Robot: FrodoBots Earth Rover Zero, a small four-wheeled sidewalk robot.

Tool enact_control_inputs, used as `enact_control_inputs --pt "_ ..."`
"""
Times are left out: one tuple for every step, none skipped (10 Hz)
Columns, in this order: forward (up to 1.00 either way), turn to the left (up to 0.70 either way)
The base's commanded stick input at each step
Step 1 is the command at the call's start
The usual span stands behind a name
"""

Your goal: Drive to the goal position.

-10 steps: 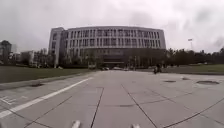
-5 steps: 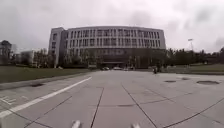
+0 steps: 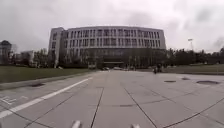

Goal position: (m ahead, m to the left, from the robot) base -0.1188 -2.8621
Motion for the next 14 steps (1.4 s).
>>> enact_control_inputs --pt "0.09 0.00" --pt "0.09 0.00" --pt "0.09 0.00" --pt "0.09 0.00" --pt "0.09 0.00" --pt "0.09 0.00" --pt "0.09 0.00" --pt "0.09 0.00" --pt "0.09 0.00" --pt "0.09 0.00" --pt "0.09 0.00" --pt "0.09 0.00" --pt "0.09 0.00" --pt "0.09 0.00"
